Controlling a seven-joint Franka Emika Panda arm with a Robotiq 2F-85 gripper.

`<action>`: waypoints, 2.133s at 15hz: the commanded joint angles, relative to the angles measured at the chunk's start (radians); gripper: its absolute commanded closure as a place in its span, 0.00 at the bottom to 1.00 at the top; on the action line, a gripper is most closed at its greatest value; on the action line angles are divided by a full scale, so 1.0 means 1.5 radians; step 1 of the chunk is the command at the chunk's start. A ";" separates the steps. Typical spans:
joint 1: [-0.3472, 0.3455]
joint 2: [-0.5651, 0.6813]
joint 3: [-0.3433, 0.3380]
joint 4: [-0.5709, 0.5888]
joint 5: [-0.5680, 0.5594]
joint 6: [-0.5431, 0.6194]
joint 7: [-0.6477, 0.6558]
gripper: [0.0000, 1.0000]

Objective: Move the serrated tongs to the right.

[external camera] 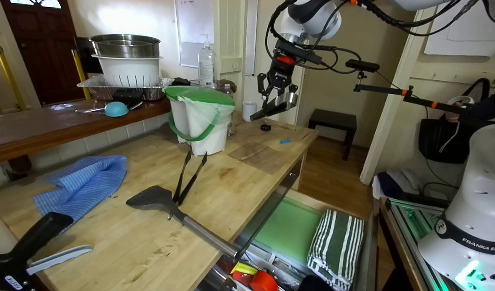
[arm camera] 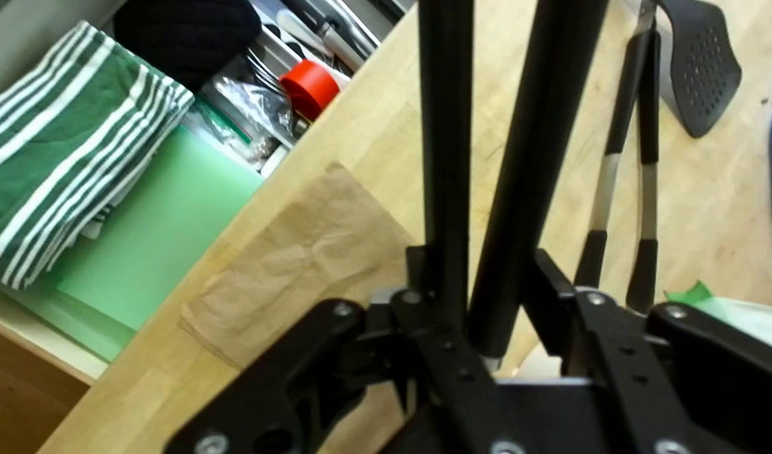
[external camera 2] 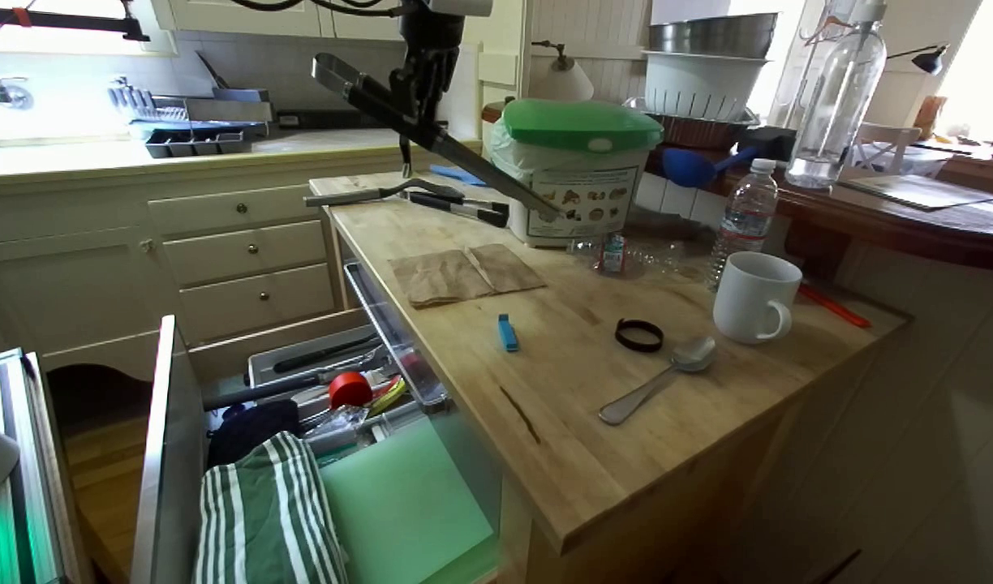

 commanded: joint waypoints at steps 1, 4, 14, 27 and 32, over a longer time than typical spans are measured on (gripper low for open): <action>0.020 0.021 0.013 -0.011 -0.051 0.112 0.080 0.85; 0.035 0.050 0.015 -0.030 -0.106 0.233 0.179 0.85; 0.075 0.053 -0.022 -0.155 -0.374 0.417 0.473 0.85; 0.083 0.052 0.015 -0.164 -0.366 0.387 0.419 0.21; 0.070 -0.010 0.000 -0.140 -0.380 0.320 0.439 0.00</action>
